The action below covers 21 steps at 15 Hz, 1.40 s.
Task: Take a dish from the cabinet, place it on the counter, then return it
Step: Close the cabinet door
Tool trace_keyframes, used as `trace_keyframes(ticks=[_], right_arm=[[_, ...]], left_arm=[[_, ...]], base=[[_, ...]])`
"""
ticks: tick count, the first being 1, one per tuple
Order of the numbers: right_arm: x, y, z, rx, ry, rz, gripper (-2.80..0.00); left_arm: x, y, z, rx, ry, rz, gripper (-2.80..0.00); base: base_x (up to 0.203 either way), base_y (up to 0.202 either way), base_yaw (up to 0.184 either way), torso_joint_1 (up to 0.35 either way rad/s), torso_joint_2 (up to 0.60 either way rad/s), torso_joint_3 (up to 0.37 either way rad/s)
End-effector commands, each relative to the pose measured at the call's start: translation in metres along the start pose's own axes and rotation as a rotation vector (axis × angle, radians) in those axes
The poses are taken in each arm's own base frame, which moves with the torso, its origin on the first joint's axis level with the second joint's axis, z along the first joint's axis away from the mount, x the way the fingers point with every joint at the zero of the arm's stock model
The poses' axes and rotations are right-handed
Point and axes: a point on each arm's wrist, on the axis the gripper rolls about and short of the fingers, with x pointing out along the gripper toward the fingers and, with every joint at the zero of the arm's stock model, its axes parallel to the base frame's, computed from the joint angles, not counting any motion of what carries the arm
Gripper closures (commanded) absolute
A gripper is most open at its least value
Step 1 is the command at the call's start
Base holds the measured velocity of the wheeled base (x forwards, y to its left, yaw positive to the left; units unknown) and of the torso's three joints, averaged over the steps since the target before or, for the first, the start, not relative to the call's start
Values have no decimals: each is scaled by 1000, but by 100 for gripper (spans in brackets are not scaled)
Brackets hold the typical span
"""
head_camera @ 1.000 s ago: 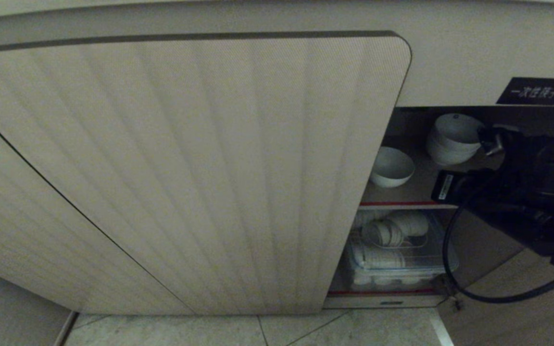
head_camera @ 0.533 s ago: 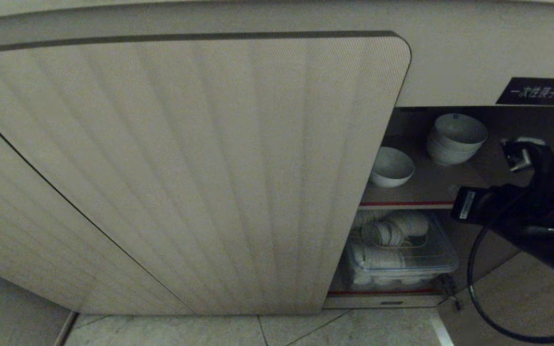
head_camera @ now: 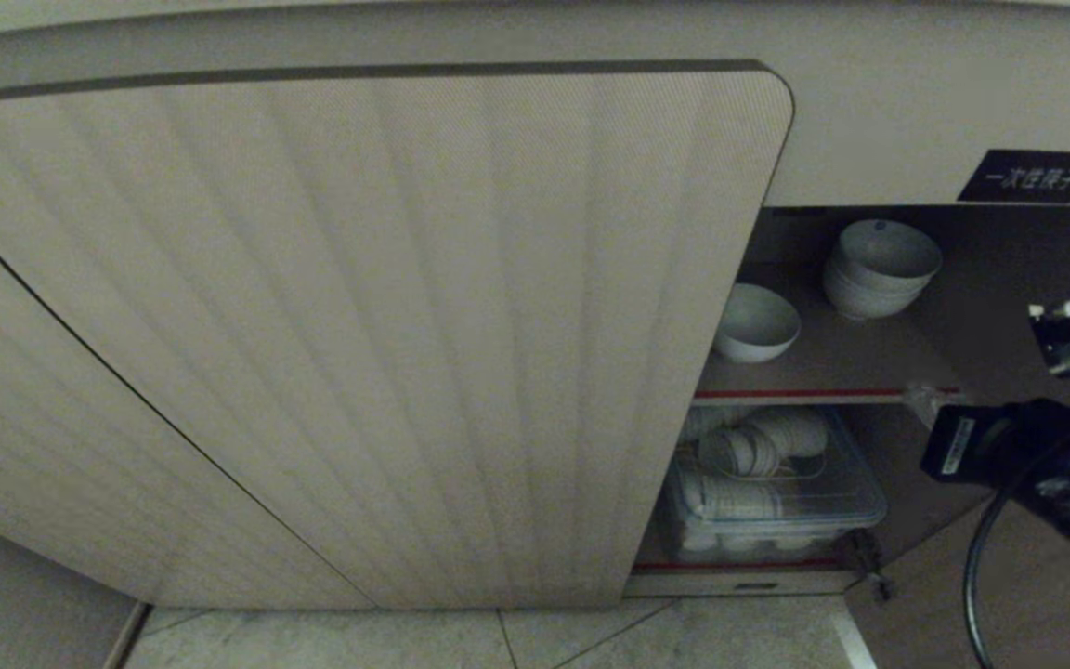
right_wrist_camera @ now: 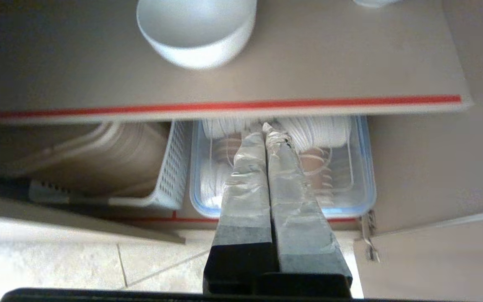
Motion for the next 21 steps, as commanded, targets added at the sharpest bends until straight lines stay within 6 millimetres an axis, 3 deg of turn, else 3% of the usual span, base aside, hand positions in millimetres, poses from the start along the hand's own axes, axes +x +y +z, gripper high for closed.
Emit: trace_keyframes(ticks=[1,9,13,21], right_arm=[[-16,-4,-2,-4,-20,4,0],[-51,-14,-21,-95,-20,32,0],[-80,-21,-30,-93,-35,86,0],[-147,-43,-80,-90,-67,159,0]], left_arm=[[0,0,0,0,0,1,0],[0,0,0,0,0,1,0],[0,0,0,0,0,1,0],[0,0,0,0,0,-1,0]], base=[[0,0,0,0,0,0],[0,0,0,0,0,0],[0,0,0,0,0,0],[0,0,0,0,0,0]])
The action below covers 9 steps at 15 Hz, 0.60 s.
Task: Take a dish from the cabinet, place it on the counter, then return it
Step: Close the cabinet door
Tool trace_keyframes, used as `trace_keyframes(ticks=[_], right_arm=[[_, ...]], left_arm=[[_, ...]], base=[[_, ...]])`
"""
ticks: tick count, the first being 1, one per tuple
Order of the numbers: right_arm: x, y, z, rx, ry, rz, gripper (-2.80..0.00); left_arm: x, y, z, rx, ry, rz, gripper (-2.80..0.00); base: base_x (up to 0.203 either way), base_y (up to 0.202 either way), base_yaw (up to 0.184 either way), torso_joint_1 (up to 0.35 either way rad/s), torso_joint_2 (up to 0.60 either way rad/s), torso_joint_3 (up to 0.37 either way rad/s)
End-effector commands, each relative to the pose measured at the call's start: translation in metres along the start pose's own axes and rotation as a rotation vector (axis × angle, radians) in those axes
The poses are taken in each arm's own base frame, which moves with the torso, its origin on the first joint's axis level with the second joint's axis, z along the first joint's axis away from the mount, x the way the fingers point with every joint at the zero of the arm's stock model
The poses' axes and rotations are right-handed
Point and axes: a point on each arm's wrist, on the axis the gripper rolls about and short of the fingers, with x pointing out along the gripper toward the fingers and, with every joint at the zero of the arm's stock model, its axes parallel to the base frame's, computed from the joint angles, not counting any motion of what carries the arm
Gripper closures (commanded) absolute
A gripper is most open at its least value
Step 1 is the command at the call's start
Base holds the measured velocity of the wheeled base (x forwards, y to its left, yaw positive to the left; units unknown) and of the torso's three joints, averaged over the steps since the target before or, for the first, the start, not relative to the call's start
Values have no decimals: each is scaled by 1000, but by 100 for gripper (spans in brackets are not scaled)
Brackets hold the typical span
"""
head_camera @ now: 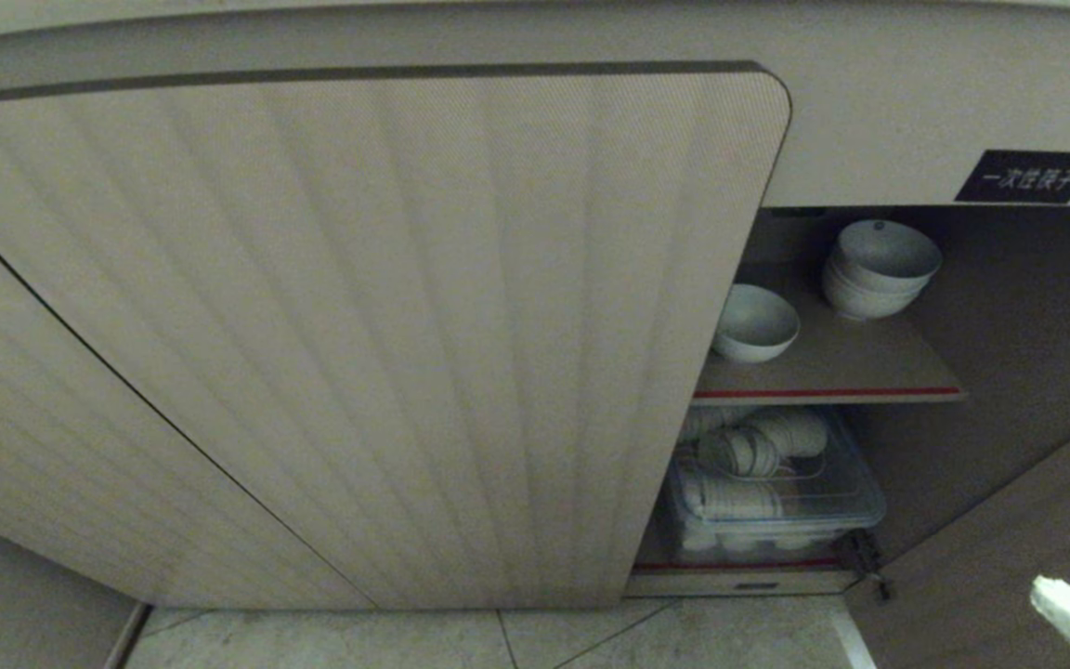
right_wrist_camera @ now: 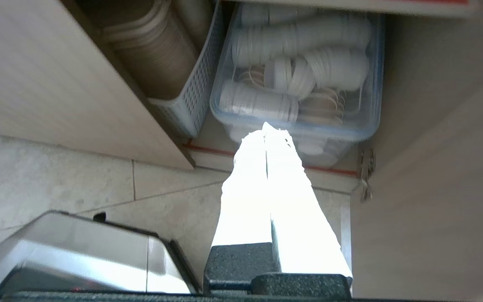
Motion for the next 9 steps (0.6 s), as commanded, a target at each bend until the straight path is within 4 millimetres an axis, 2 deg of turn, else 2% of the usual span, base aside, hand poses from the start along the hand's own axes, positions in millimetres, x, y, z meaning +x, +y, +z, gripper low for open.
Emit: trace_keyframes(ticks=[1,4,5,9], right_arm=[[-25,-2,-12,7,-80,-21,0],[-44,-4,-34,21,-57,-130,0],[-47,-4,-44,24,2,-169,0],[-52,-3,-54,61,31,-226,0]], left_arm=[[0,0,0,0,0,0,0],[0,0,0,0,0,1,0],[0,0,0,0,0,2,0],[0,0,0,0,0,0,0]], base=[[0,0,0,0,0,0],[0,0,0,0,0,0],[0,0,0,0,0,0],[0,0,0,0,0,0]])
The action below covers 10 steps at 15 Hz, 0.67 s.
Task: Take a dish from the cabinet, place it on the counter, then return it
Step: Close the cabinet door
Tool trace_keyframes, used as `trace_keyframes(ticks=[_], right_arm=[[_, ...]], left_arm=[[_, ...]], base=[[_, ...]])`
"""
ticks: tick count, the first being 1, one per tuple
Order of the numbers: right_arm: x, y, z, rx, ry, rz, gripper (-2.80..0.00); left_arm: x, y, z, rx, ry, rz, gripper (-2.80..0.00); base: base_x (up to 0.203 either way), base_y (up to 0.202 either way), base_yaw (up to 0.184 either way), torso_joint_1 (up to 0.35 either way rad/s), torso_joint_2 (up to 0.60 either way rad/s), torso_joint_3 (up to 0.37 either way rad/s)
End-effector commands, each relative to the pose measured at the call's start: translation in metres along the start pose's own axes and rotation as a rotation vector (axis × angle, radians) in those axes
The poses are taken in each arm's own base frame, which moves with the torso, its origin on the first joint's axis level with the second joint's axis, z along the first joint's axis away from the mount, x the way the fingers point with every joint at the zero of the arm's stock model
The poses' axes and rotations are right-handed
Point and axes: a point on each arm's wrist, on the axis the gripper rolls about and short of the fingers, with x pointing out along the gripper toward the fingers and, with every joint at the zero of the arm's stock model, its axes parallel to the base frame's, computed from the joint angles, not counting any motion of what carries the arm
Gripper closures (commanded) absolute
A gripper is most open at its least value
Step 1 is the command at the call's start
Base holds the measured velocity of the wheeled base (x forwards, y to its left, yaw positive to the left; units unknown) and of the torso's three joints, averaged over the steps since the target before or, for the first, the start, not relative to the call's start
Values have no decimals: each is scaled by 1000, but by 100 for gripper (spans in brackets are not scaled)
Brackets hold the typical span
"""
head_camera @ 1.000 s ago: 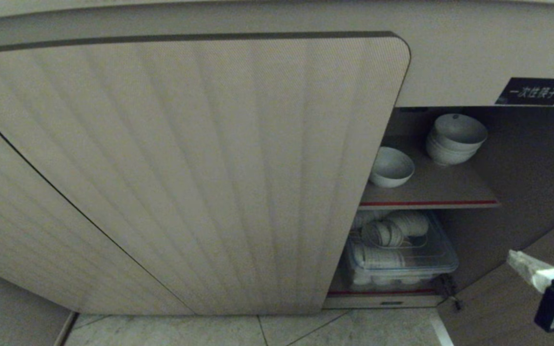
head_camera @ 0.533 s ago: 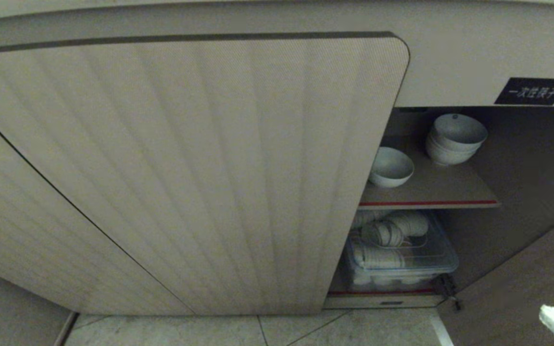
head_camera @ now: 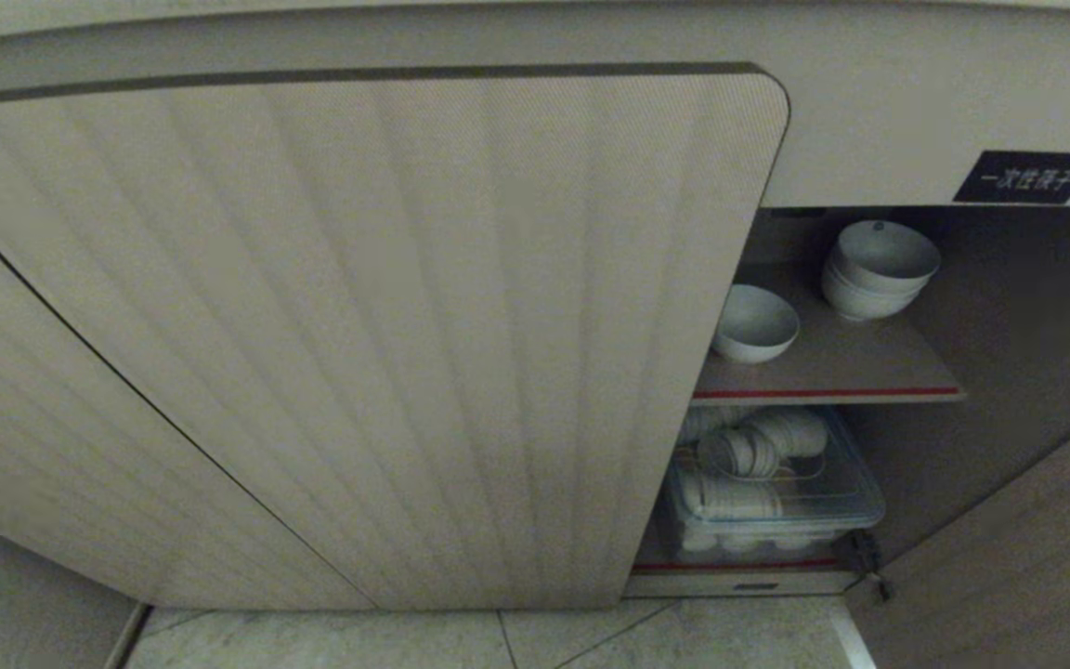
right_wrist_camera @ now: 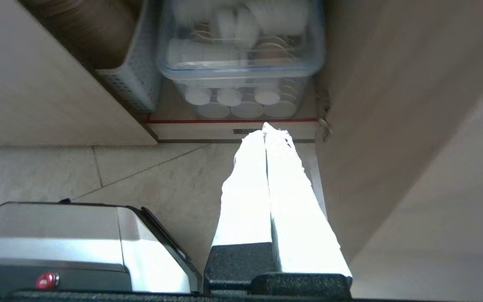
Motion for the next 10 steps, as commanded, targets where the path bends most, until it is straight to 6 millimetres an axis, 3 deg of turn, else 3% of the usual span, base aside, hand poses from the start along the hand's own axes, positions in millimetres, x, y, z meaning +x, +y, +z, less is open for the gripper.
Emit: trace_keyframes(ticks=[1,6,10], right_arm=[[-7,1,-5,19,-66,-31,0],[-21,1,-12,16,-254,-9,0],[-21,1,-12,17,-256,-8,0]], left_arm=[[0,0,0,0,0,-2,0],[0,0,0,0,0,-1,0],[0,0,0,0,0,-2,0]], base=[[0,0,0,0,0,0],[0,0,0,0,0,0],[0,0,0,0,0,0]])
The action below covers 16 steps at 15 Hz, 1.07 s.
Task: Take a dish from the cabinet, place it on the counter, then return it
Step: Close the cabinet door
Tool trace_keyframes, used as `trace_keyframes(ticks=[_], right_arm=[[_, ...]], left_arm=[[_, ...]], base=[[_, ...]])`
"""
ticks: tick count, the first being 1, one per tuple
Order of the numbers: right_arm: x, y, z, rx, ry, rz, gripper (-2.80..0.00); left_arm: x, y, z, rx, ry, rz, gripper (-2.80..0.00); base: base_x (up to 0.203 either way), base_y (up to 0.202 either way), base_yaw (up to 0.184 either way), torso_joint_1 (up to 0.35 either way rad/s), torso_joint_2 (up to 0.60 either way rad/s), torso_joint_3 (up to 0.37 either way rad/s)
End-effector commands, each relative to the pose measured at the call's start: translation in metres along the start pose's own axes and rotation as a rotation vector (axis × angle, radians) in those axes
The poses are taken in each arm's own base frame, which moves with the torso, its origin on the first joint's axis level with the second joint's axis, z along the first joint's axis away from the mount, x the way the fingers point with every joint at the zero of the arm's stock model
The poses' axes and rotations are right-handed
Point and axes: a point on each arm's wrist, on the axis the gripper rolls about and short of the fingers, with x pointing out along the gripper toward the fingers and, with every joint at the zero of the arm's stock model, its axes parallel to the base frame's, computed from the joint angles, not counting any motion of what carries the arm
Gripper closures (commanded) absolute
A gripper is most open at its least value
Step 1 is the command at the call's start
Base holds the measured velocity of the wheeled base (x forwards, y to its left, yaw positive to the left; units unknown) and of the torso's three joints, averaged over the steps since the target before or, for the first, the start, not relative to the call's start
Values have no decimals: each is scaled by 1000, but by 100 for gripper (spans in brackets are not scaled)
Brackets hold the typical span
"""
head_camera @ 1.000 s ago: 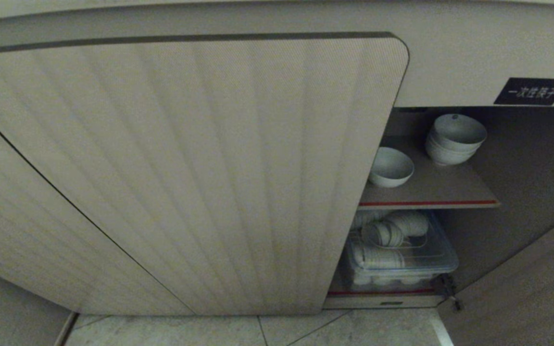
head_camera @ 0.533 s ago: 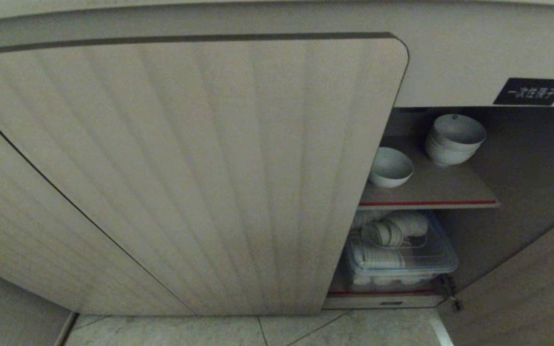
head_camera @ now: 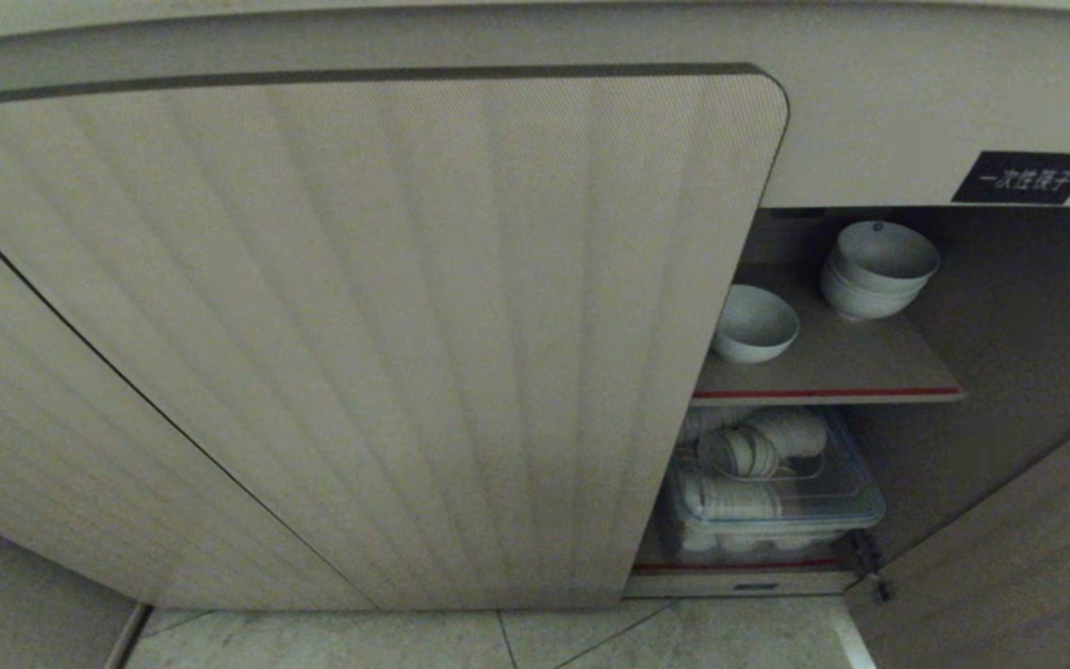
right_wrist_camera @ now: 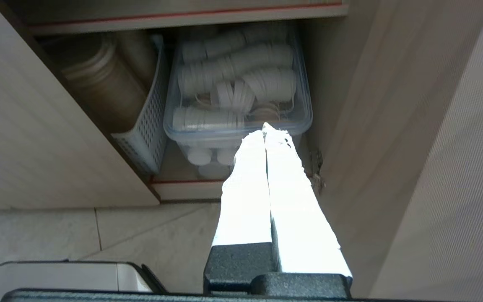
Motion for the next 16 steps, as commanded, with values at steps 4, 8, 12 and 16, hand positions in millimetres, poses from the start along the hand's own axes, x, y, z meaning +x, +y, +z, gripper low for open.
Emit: trace_keyframes(ticks=[4,8,12,16], right_arm=[[-1,0,0,0,-14,1,0],[-1,0,0,0,-14,1,0],[-1,0,0,0,-14,1,0],[-1,0,0,0,-14,1,0]], left_arm=[[0,0,0,0,0,0,0],[0,0,0,0,0,2,0],[0,0,0,0,0,1,0],[0,0,0,0,0,0,0]], base=[[0,0,0,0,0,0],[0,0,0,0,0,0],[0,0,0,0,0,0],[0,0,0,0,0,0]])
